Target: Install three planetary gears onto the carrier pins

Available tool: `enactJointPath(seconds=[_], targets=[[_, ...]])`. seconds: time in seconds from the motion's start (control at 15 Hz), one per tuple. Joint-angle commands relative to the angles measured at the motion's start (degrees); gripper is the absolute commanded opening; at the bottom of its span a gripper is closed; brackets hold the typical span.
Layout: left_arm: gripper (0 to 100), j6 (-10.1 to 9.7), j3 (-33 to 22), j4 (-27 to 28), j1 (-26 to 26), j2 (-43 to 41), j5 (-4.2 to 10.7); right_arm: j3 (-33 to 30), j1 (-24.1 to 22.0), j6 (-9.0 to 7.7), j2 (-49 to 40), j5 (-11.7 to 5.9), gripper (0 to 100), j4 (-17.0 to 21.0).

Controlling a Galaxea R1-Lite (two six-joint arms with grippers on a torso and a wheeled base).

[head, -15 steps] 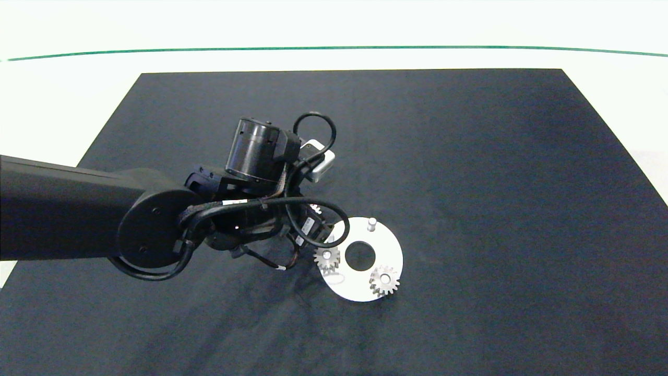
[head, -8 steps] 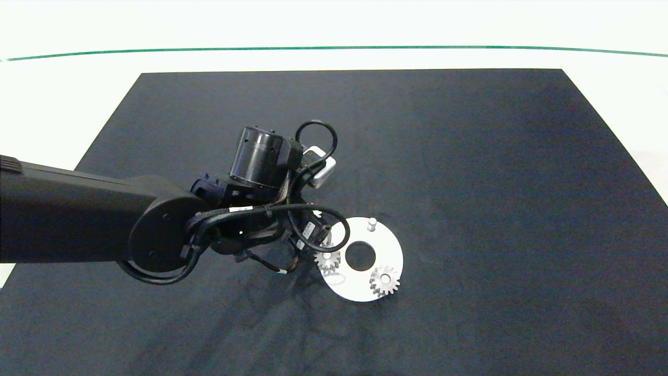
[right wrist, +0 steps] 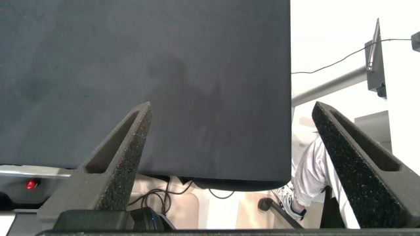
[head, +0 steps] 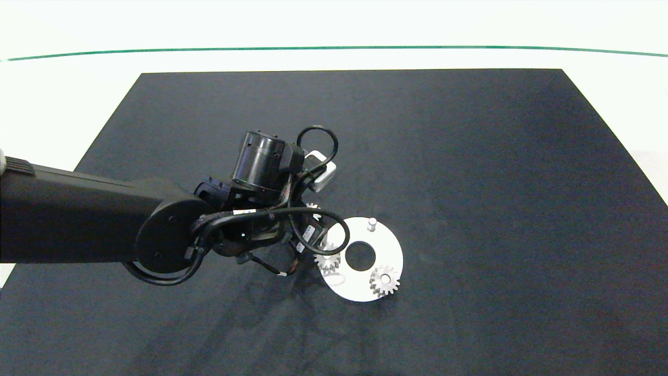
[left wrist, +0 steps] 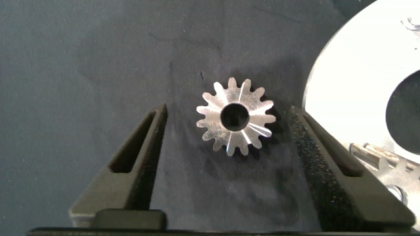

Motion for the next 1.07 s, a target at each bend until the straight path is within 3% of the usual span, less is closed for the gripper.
enactJointPath(seconds=[0.07,0.27,1.07], targets=[[67,0.12,-0.13,-0.06,0.43,0.33,0.08,-0.01,0.07,-0.12,0.00,-0.13,100,0.29],[61,0.12,-0.13,-0.06,0.69,0.33,-0.63,0.08,0.07,-0.12,0.00,-0.13,100,0.29],[37,0.47,0.74,-0.94,1.13,0.86,-0.80,-0.01,0.07,-0.12,0.00,-0.13,100,0.29]])
